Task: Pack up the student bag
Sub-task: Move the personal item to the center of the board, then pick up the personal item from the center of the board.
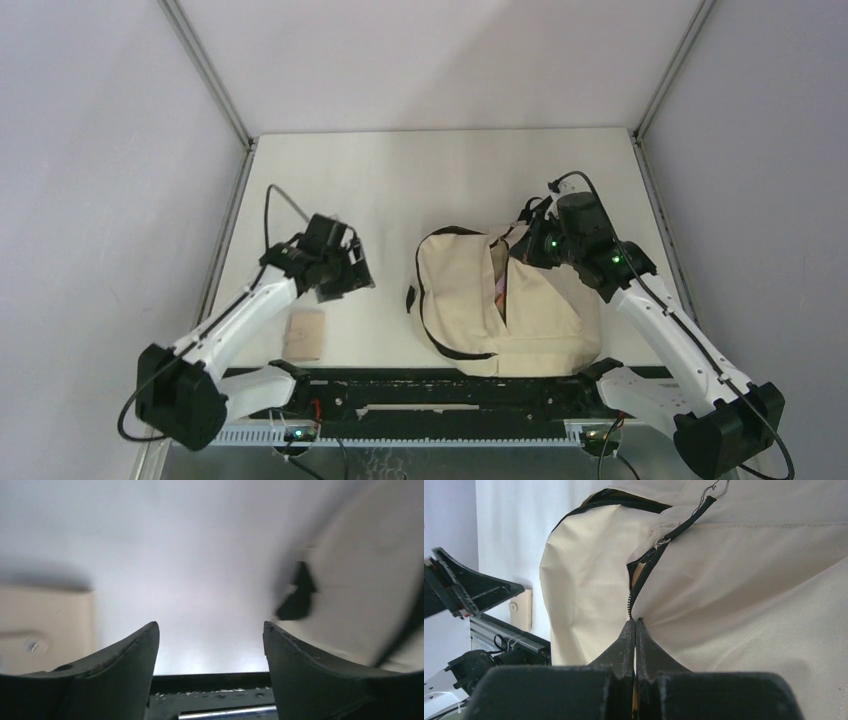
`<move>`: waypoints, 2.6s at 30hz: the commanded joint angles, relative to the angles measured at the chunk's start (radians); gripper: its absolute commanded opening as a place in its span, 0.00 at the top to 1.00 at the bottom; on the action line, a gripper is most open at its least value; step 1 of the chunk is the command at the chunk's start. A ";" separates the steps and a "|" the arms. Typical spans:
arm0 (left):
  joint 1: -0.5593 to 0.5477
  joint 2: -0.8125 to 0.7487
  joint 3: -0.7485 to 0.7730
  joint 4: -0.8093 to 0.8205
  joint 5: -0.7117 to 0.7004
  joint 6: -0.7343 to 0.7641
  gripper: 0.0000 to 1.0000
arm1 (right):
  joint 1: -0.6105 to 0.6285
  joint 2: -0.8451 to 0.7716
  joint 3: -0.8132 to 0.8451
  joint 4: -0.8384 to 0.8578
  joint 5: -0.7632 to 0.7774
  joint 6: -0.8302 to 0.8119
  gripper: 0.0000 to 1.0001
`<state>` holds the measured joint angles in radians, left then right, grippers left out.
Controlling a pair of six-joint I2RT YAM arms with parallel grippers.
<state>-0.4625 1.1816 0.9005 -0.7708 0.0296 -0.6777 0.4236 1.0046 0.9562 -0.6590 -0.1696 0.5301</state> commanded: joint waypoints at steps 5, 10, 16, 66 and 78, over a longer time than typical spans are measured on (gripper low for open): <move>0.043 -0.221 -0.244 -0.092 -0.444 -0.288 0.09 | 0.019 -0.014 0.016 0.116 -0.043 0.024 1.00; 0.131 -0.154 -0.297 -0.054 -0.450 -0.261 0.20 | 0.019 -0.025 0.015 0.106 -0.037 0.022 1.00; 0.133 -0.002 -0.306 -0.049 -0.434 -0.264 0.27 | 0.020 -0.037 0.015 0.091 -0.022 0.028 1.00; 0.082 0.242 -0.063 0.166 0.058 -0.064 0.39 | 0.032 -0.009 0.016 0.105 -0.013 0.024 1.00; 0.082 0.302 -0.147 0.195 0.047 -0.090 0.52 | 0.034 -0.001 0.016 0.121 -0.033 0.036 1.00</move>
<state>-0.3828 1.4483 0.7887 -0.6220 0.0566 -0.7597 0.4419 1.0065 0.9562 -0.6464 -0.1555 0.5411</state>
